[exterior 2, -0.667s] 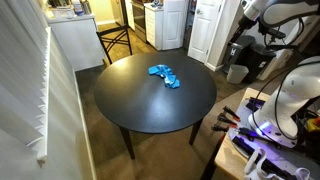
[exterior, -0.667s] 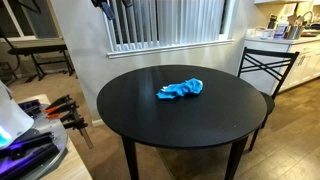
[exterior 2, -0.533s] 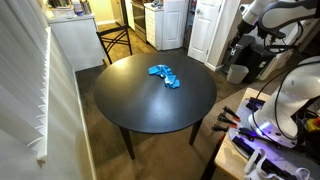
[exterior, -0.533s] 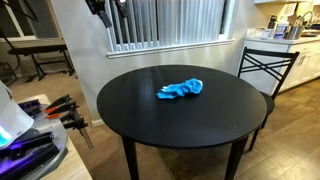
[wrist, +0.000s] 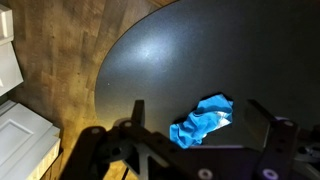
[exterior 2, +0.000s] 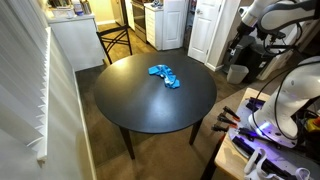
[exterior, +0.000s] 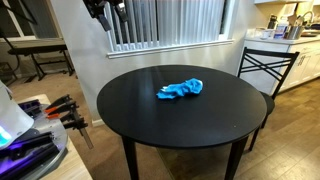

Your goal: Use the blue towel to wipe the table.

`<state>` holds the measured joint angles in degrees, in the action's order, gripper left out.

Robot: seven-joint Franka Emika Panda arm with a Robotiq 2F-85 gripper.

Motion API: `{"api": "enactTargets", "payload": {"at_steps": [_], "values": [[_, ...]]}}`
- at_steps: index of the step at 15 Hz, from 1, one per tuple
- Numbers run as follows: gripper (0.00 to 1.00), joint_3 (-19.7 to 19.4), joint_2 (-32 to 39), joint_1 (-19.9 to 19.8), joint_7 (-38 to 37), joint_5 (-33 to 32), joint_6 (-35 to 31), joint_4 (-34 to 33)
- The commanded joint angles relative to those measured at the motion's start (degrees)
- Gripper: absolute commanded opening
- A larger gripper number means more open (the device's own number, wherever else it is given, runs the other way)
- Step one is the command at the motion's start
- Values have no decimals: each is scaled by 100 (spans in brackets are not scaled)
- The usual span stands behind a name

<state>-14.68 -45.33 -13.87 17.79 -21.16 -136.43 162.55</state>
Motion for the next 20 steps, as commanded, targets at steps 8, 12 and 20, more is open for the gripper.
{"api": "enactTargets", "payload": {"at_steps": [8,12,20], "values": [[100,657,2026,229,-967,107,-830,-971],[100,675,3344,420,-1233,454,-1561,-1523],[100,716,5178,657,-2146,1737,-1887,-2654]]}}
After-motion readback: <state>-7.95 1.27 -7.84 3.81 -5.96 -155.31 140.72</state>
